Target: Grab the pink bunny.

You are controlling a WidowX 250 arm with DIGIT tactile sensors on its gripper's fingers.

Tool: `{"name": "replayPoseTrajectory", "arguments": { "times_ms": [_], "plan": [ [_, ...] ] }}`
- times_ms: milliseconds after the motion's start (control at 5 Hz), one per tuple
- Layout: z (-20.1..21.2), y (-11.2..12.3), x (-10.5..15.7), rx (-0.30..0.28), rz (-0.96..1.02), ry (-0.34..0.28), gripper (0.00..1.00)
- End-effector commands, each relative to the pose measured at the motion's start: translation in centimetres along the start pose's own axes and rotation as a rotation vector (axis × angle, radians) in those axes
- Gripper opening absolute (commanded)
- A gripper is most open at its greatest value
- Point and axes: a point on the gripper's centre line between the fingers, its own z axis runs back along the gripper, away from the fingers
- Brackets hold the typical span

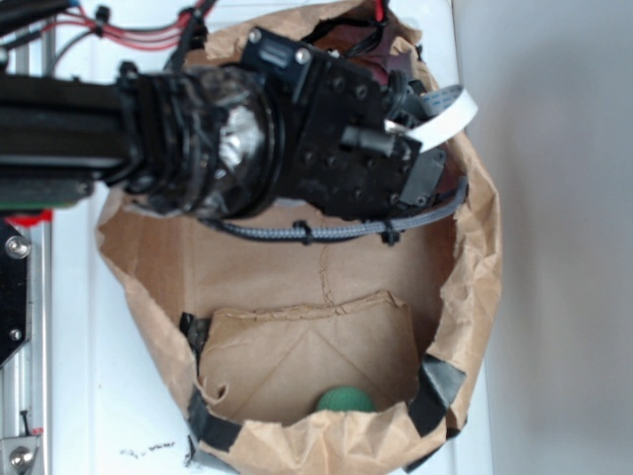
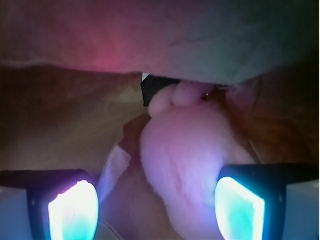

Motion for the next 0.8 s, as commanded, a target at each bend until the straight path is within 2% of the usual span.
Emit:
{"name": "replayPoseTrajectory", "arguments": {
  "times_ms": [0,200,400,600],
  "plan": [
    [3.1,-0.1,0.3,-0.088,-0.054,0.042,1.00],
    [5.6,0.2,0.0,-0.151,-0.062,0.072,1.00],
    [7.1,0.5,-0.1,-0.183,-0.060,0.093,1.00],
    [6.9,1.0,0.3,-0.165,-0.051,0.092,1.00]
  ]
}}
